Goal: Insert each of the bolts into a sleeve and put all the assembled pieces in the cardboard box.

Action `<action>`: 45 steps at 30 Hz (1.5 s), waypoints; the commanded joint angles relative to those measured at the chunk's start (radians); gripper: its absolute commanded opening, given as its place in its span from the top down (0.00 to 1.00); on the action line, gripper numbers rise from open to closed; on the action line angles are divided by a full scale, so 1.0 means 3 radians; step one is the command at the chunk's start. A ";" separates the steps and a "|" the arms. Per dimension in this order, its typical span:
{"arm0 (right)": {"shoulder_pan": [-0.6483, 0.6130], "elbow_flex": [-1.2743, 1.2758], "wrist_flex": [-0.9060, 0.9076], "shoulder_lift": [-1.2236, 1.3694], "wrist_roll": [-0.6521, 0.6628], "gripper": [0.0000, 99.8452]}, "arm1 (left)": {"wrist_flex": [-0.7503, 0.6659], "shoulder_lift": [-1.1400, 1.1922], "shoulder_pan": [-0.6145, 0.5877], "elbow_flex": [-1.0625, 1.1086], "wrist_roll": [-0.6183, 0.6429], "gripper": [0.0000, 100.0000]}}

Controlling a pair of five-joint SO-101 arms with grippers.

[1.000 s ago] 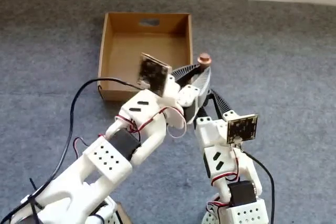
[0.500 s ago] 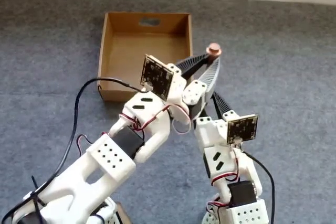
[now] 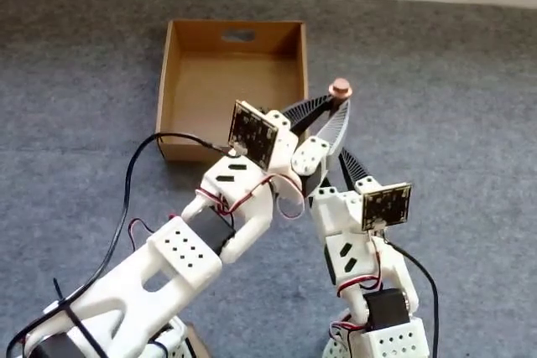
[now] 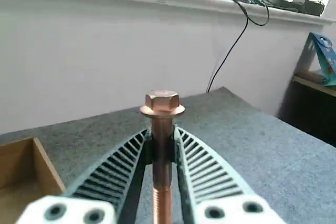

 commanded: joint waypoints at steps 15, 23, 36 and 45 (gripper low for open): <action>-0.0003 0.0141 -0.0003 -0.0064 -0.0036 0.99 | -0.0102 -0.0018 0.0033 0.0212 -0.0015 0.99; 0.0003 0.0146 0.0003 -0.0059 -0.0031 0.99 | -0.0102 -0.0038 -0.0013 0.0412 -0.0026 0.99; 0.0003 0.0146 0.0003 -0.0059 -0.0031 0.99 | 0.0327 -0.0867 -0.0013 0.0995 -0.0020 0.99; 0.0003 0.0146 0.0003 -0.0059 -0.0031 0.99 | 0.0425 -0.0852 -0.0013 0.0698 -0.0020 0.99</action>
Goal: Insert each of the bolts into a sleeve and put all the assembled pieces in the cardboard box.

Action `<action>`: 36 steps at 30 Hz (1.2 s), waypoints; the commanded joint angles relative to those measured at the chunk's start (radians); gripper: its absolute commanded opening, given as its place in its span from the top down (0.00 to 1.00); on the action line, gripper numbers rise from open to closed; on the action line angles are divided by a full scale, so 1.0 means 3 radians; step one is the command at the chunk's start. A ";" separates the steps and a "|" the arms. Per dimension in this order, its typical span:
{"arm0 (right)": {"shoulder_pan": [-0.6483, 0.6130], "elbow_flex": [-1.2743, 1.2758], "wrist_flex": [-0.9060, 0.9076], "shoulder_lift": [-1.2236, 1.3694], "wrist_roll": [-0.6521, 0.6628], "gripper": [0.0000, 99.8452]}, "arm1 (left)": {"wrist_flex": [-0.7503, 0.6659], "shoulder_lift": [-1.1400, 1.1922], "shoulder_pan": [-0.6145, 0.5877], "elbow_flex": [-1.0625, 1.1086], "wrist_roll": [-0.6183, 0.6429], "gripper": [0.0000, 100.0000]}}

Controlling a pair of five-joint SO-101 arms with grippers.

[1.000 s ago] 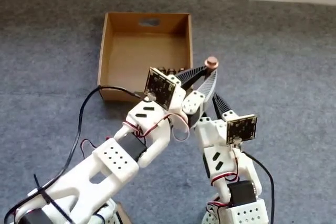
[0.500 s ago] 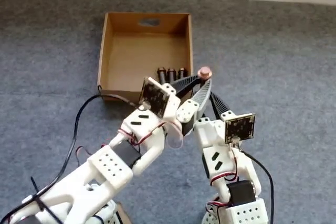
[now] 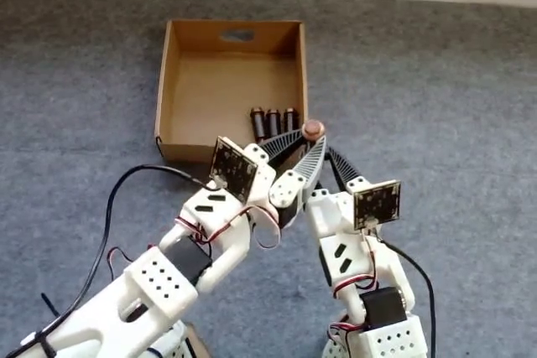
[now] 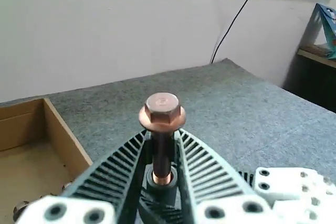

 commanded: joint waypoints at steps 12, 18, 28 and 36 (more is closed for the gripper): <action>0.0130 0.0141 -0.0013 -0.0074 -0.0036 0.99 | 0.0987 0.0606 -0.0008 -0.0928 0.0005 0.99; 0.0176 0.0141 -0.0013 -0.0074 -0.0036 0.99 | 0.1360 0.0529 -0.0003 -0.0928 0.0005 0.98; 0.0176 0.0141 -0.0013 -0.0074 -0.0036 0.99 | 0.1785 -0.0028 0.0013 -0.0928 0.0010 0.82; 0.0176 0.0161 -0.0013 -0.0074 -0.0036 0.99 | 0.2342 -0.0898 -0.0043 -0.0928 0.0005 0.93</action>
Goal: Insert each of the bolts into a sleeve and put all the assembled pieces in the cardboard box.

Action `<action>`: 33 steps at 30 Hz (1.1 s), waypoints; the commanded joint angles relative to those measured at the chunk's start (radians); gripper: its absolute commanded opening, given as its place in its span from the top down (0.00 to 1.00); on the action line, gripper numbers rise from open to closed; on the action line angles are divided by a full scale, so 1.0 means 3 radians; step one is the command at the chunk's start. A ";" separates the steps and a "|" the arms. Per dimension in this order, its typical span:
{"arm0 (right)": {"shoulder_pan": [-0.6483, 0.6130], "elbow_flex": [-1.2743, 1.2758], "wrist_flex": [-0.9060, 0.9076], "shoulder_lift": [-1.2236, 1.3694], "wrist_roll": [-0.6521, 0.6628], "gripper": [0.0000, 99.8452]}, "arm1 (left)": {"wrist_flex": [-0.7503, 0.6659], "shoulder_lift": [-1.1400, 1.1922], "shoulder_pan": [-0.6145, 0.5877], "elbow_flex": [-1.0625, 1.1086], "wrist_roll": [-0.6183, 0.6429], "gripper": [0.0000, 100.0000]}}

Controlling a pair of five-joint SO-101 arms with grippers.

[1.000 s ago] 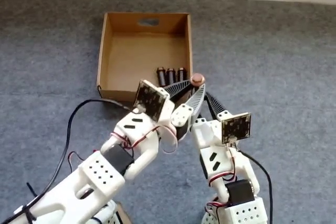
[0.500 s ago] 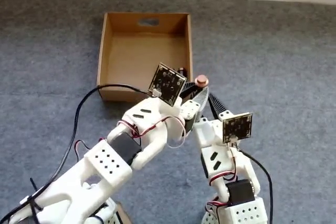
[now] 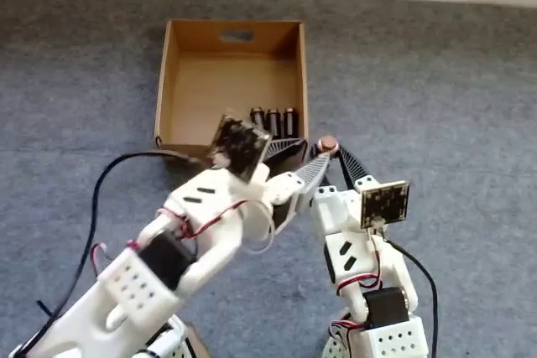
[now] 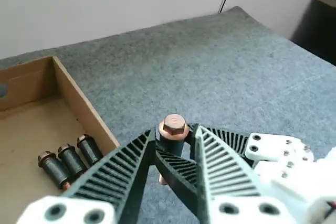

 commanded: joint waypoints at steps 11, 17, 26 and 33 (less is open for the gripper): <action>0.0023 0.0309 -0.0013 -0.0064 -0.0031 0.99 | 0.0777 -0.0836 -0.1256 0.0667 -0.0010 0.99; 0.0023 0.0350 -0.0013 -0.0064 -0.0031 0.99 | 0.0604 -0.0841 -0.2007 0.1199 -0.0015 0.99; 0.0023 0.0217 -0.0008 -0.0054 -0.0026 0.99 | 0.0588 -0.0841 -0.2048 0.1537 -0.0522 0.99; 0.0018 -0.0545 -0.0013 -0.0043 -0.0020 0.99 | 0.0578 -0.0841 -0.2048 0.1629 -0.0542 0.99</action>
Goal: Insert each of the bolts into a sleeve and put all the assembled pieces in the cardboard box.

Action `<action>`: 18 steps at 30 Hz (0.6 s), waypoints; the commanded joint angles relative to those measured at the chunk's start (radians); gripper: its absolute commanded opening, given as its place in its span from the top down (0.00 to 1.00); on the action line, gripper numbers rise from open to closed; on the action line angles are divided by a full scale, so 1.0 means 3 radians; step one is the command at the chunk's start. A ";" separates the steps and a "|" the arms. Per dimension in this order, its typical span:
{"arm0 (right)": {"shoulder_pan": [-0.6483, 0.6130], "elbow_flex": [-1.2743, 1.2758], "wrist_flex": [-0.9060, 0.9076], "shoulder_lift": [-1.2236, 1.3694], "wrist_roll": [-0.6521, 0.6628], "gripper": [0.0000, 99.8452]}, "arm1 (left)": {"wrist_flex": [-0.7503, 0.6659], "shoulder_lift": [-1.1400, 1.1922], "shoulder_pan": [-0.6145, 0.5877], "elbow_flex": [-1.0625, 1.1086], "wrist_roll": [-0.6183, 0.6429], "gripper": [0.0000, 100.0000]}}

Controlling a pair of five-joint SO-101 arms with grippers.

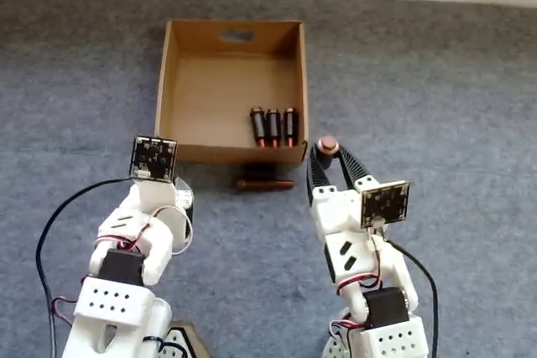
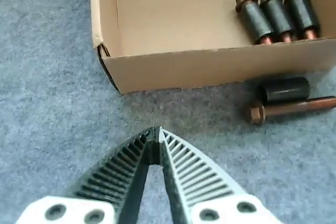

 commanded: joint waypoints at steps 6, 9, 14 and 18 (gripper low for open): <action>-0.0105 -0.1409 -0.0013 0.0673 -0.0031 0.99 | -0.0338 -0.0043 -0.0018 0.0136 -0.0031 0.99; -0.0248 -0.1941 -0.0023 0.1516 -0.0036 0.99 | -0.0409 -0.0043 -0.0018 0.0176 -0.0031 0.99; -0.0514 -0.2856 -0.0028 0.3143 -0.0036 0.99 | -0.0409 -0.0043 -0.0023 0.0171 -0.0036 0.99; -0.0667 -0.3578 -0.0028 0.4283 -0.0036 0.99 | -0.0409 -0.0043 -0.0033 0.0171 -0.0036 0.99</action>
